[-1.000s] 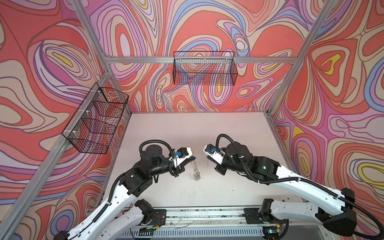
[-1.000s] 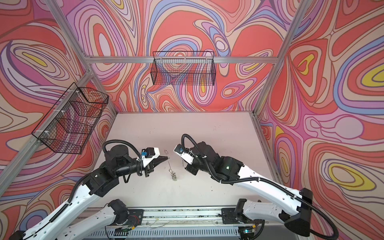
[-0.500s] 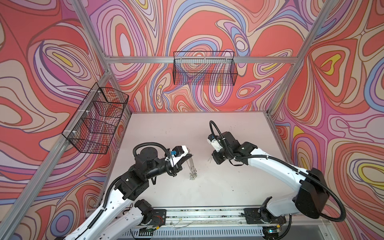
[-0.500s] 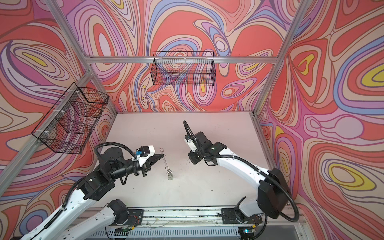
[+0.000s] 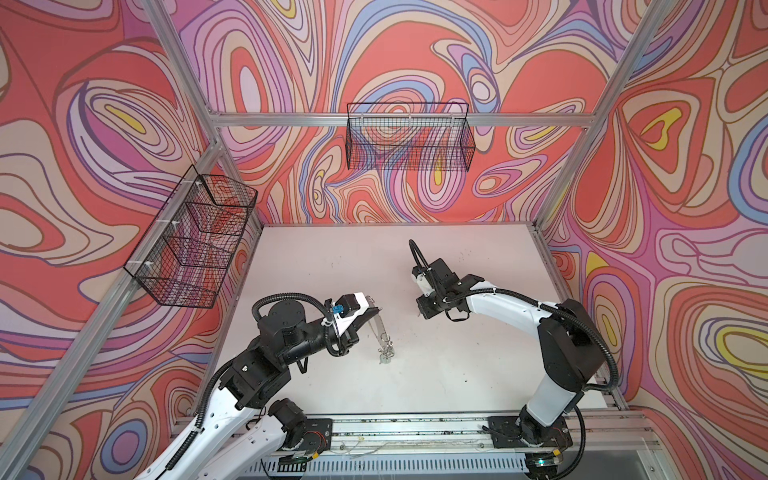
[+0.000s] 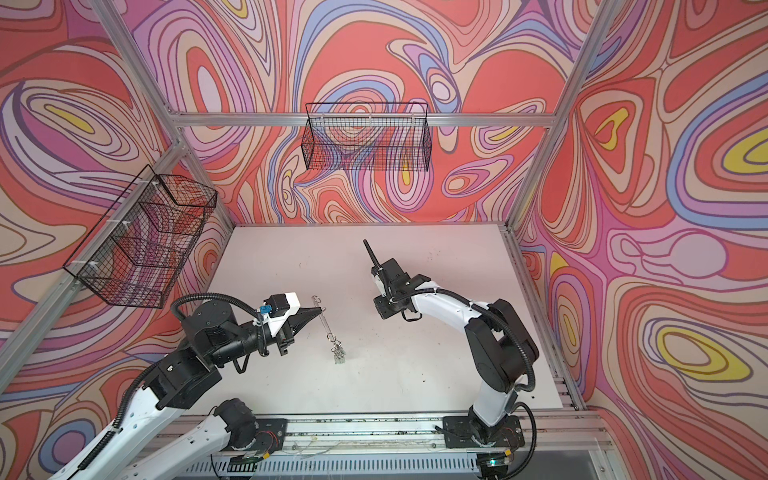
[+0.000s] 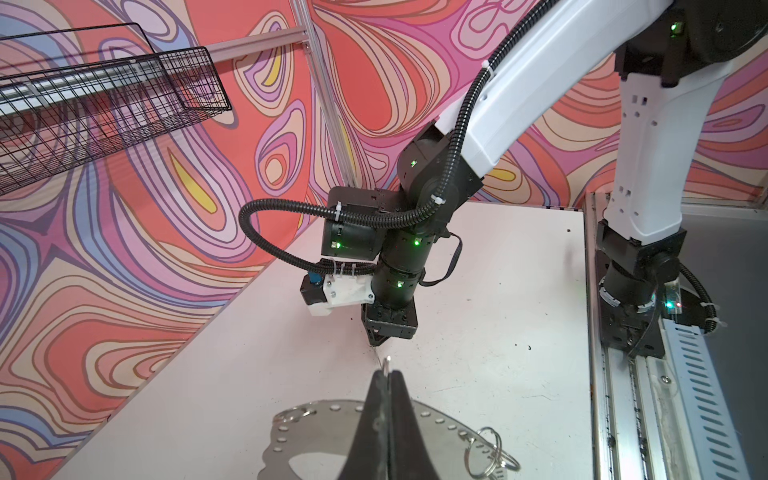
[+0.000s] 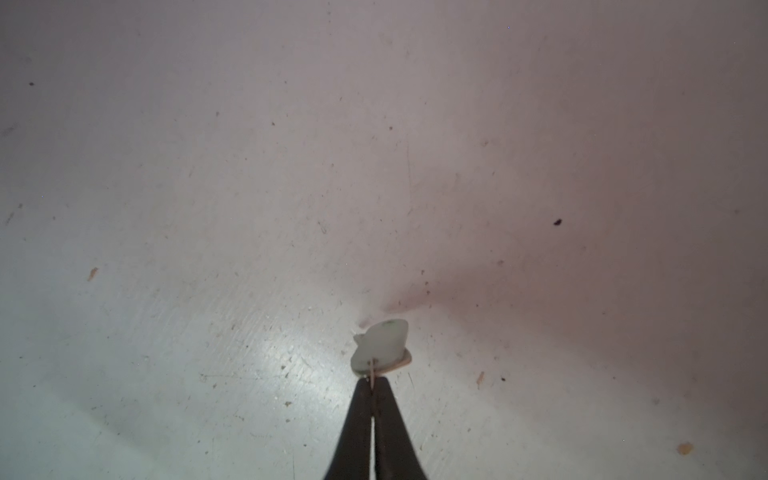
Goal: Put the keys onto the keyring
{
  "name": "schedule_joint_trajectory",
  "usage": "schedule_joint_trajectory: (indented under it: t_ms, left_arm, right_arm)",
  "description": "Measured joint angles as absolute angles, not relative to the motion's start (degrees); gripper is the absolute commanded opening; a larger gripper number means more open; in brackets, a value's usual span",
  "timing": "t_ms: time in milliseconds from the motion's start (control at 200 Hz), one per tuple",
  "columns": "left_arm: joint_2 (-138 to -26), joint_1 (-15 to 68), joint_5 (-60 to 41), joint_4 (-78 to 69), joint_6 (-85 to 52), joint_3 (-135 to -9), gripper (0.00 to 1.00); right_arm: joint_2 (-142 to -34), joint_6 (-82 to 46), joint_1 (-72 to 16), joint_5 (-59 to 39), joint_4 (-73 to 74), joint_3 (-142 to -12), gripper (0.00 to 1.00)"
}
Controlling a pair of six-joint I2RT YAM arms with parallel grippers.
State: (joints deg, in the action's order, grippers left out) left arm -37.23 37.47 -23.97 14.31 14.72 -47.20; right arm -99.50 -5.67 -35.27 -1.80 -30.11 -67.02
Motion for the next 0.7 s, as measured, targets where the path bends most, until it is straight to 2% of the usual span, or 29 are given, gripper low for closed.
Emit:
schedule_joint_trajectory:
  t_ms: [451,701]
  left_arm:
    - [-37.2,37.5,-24.0,14.3,14.5,-47.2,0.00]
    - [-37.2,37.5,-24.0,14.3,14.5,-47.2,0.00]
  right_arm:
    - [-92.4,-10.2,-35.4,-4.0,-30.9,-55.8,0.00]
    - [-91.8,-11.7,-38.2,-4.9,-32.4,-52.2,0.00]
